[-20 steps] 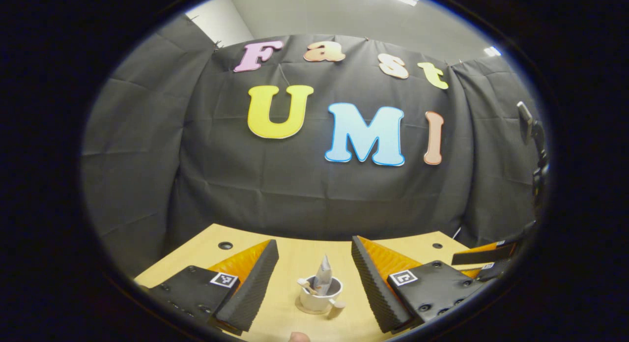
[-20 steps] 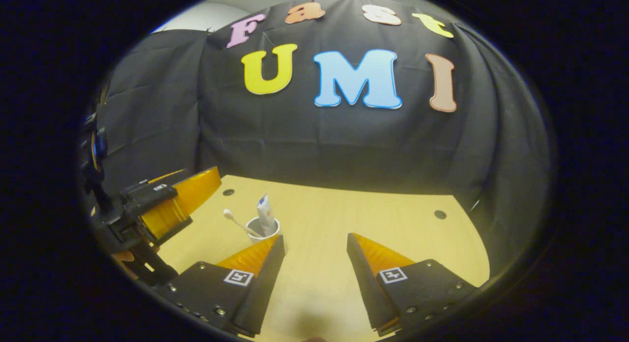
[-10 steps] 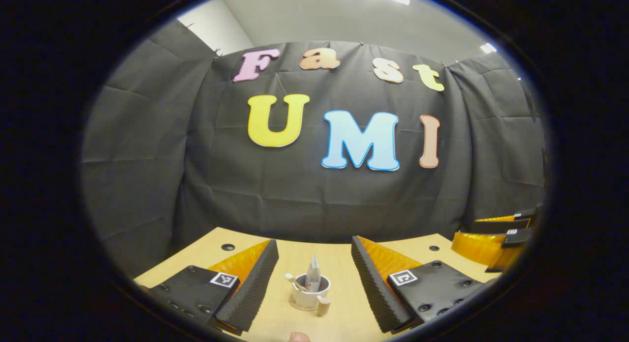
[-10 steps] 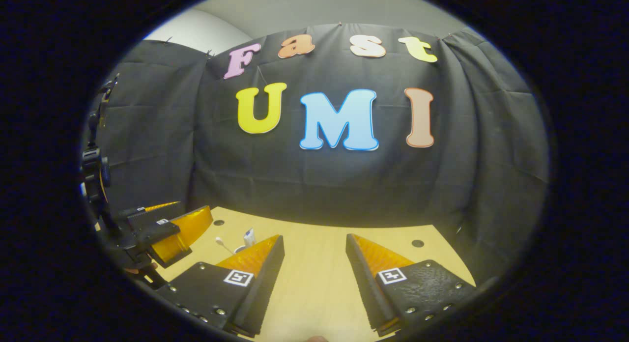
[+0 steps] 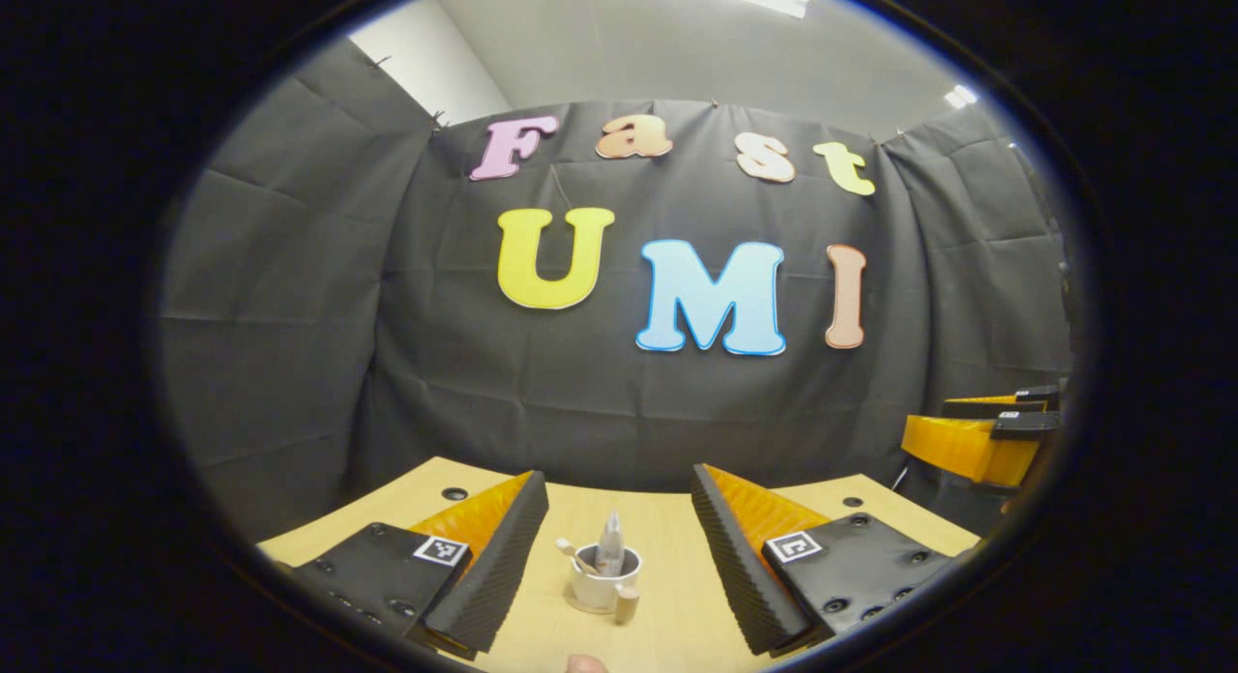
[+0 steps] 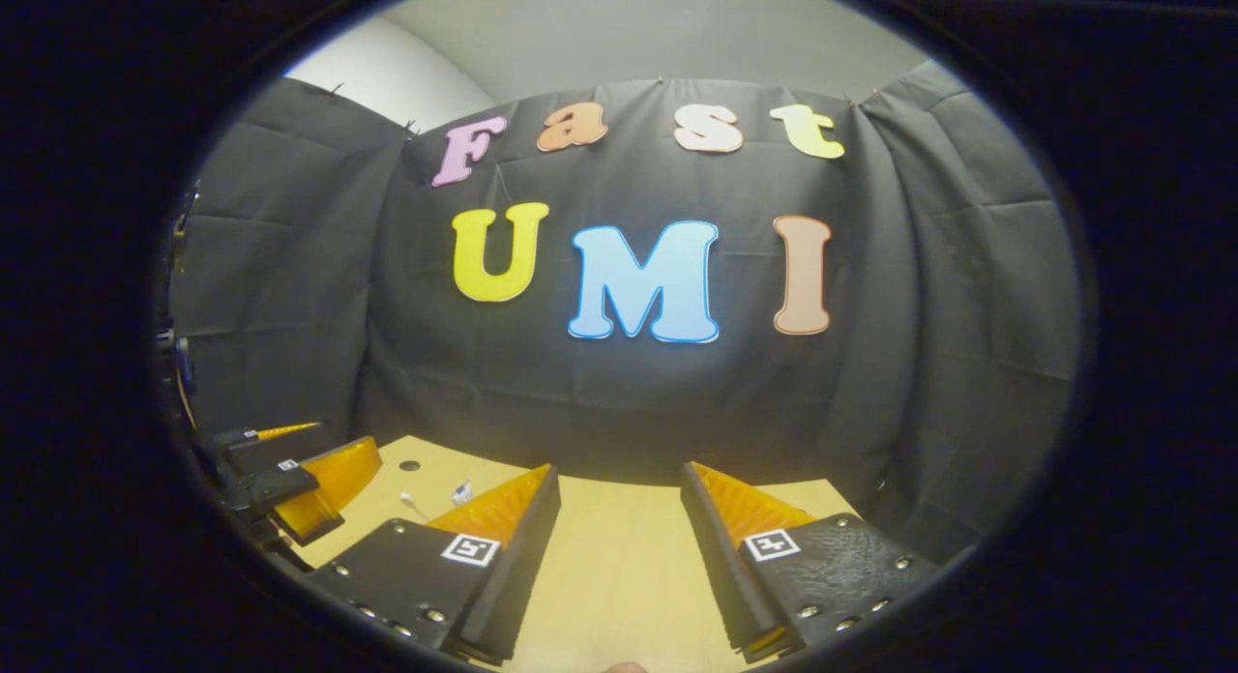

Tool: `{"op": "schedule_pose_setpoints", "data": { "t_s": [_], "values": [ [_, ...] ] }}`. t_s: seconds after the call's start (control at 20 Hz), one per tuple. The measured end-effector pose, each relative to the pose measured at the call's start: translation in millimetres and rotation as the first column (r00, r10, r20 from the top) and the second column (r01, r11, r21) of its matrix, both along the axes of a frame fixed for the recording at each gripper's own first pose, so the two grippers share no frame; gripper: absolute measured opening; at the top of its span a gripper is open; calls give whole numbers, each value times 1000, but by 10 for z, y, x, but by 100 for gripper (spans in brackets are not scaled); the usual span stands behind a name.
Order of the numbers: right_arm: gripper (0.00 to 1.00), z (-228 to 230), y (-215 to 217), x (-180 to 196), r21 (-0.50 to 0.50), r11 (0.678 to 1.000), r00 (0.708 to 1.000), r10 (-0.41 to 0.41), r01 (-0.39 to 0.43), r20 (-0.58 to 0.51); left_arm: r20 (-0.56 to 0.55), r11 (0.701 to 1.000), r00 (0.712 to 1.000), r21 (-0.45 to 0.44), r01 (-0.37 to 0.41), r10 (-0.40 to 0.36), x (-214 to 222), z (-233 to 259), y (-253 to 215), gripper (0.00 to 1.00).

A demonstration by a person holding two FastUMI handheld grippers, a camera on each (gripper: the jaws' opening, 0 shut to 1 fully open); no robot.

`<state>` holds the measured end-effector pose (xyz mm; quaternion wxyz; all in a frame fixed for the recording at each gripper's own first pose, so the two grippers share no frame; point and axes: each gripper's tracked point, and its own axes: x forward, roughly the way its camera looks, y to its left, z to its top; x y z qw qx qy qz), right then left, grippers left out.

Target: Put the toothbrush and toothpaste on the desktop into the cup, then pick up the cup and place it on the coaster on the desktop.

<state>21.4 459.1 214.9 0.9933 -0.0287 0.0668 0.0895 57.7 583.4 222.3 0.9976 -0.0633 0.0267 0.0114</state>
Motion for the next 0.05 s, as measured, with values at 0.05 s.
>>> {"op": "schedule_pose_setpoints", "data": {
  "t_s": [0.05],
  "values": [
    [75,-9,-23,-8,3,1000,1000,-1,1,-4,2,1000,1000,7,-3,3,-20,11,-11,96]
  ]
}}
